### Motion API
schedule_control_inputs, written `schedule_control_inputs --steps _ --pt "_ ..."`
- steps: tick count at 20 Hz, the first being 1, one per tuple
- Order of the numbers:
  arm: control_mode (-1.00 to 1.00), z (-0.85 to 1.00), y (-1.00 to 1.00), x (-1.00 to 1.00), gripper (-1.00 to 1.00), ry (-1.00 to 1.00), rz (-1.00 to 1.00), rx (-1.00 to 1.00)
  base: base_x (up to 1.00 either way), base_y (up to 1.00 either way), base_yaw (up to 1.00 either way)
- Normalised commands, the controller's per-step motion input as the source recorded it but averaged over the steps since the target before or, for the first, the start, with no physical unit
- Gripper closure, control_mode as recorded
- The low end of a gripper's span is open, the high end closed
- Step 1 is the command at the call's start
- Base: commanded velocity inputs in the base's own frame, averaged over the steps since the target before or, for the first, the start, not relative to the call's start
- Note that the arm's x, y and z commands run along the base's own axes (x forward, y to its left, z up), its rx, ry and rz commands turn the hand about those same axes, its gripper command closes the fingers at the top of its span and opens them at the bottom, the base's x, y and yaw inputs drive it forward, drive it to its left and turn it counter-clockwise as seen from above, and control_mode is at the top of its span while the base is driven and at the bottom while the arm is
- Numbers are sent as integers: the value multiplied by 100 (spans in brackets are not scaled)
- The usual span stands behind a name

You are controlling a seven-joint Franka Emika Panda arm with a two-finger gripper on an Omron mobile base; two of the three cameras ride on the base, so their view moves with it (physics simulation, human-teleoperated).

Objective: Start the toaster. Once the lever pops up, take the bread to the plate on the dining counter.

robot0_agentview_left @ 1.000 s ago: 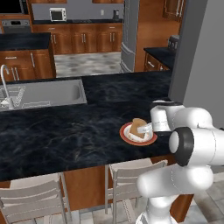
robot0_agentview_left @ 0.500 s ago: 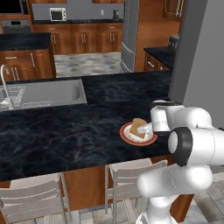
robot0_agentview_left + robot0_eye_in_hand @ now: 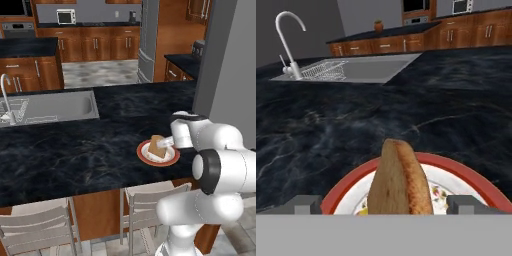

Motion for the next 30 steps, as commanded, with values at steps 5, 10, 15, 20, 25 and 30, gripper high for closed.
schedule_control_inputs --steps 5,10,15,20,25,30 --pt "-100 28 0 0 -100 1 -6 -4 0 0 0" --pt "-100 27 0 0 -100 2 -7 -4 0 0 0" --pt "-100 24 0 0 -100 3 -7 -5 0 0 0" --pt "-100 29 0 -10 -100 8 -7 -9 0 0 0" --pt "-100 30 0 -32 -100 15 -9 -13 0 0 0" --pt "-100 30 0 -38 -100 22 -9 -10 0 0 0"
